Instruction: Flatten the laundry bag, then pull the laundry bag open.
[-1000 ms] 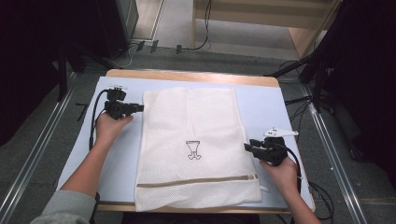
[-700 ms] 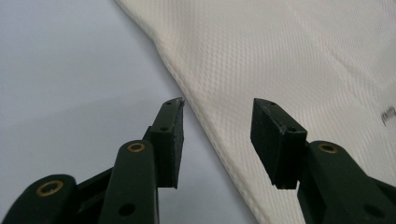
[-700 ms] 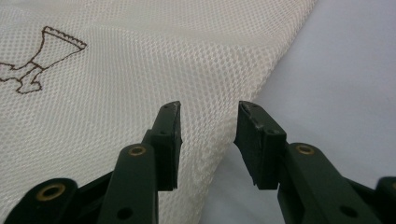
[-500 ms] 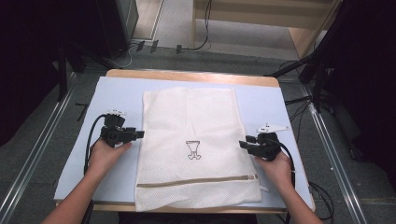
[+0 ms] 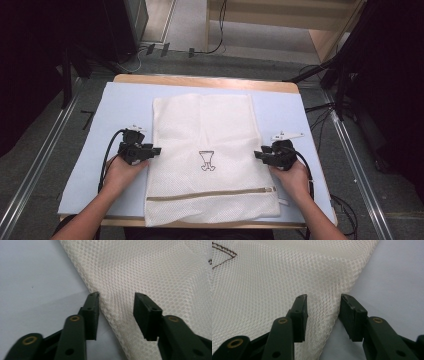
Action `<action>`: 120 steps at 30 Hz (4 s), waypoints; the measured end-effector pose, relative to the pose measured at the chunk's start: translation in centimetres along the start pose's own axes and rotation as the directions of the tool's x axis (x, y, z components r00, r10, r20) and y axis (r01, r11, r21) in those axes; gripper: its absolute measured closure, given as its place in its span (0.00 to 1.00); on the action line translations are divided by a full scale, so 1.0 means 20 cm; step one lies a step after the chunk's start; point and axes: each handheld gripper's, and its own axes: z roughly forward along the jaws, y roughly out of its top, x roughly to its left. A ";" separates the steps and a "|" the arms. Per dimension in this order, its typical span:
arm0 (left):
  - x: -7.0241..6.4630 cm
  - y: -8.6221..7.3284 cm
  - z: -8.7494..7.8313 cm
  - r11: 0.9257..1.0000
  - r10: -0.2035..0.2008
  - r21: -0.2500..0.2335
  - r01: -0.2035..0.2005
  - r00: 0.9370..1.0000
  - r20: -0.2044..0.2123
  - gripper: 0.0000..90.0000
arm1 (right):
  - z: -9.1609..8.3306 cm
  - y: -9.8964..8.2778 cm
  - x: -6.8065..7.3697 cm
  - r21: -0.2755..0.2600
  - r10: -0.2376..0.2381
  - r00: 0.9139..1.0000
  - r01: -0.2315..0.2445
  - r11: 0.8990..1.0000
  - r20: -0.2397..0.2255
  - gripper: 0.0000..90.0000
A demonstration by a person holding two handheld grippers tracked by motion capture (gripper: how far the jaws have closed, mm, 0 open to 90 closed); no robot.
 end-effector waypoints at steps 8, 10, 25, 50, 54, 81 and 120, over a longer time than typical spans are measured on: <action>0.01 0.01 0.02 1.000 0.014 0.016 -0.014 1.000 0.026 0.97 | 0.01 0.01 0.02 0.005 -0.001 1.000 0.001 1.000 0.014 0.87; 0.02 0.03 0.02 1.000 0.011 0.027 -0.012 0.999 0.040 0.98 | 0.02 0.01 0.02 0.006 -0.011 1.000 0.011 1.000 0.015 0.94; 0.24 0.23 0.03 0.998 -0.052 -0.024 0.053 0.997 0.048 0.98 | 0.07 0.15 0.04 -0.030 0.031 0.999 -0.030 0.999 0.015 0.96; 0.30 0.31 0.02 0.998 -0.014 -0.065 0.019 0.997 0.075 0.59 | 0.11 0.19 -0.03 -0.043 0.055 0.998 -0.055 0.998 0.007 0.72; 0.28 0.31 -0.02 0.997 0.003 -0.081 0.005 0.996 0.095 0.53 | 0.06 0.19 -0.01 -0.060 0.051 0.999 -0.052 0.997 -0.021 0.72; -0.20 0.24 -0.15 0.977 0.201 -0.121 -0.176 0.948 0.246 0.82 | -0.18 -0.03 0.16 -0.030 -0.011 0.995 0.008 1.000 -0.103 0.95; -0.58 0.30 0.07 0.934 0.351 -0.076 -0.350 0.850 0.393 0.92 | -0.17 -0.12 0.24 0.002 -0.066 0.989 0.067 0.998 -0.135 1.00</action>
